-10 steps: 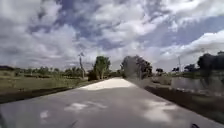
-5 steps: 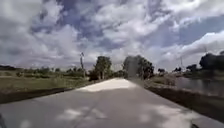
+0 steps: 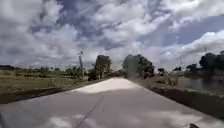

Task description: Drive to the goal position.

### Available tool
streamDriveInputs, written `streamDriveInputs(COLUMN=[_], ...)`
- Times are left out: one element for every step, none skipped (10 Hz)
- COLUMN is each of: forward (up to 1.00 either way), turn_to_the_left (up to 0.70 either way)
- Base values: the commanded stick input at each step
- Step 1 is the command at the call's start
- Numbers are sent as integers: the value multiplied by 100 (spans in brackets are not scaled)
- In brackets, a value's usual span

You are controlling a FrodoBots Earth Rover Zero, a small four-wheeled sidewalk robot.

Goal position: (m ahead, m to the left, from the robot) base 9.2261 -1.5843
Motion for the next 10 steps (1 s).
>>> streamDriveInputs(forward=[69, 69, 69, 69, 69, 69, 69, 69, 69, 69], turn_to_the_left=[1, 1, 1, 1, 1, 1, 1, 1, 1, 1])
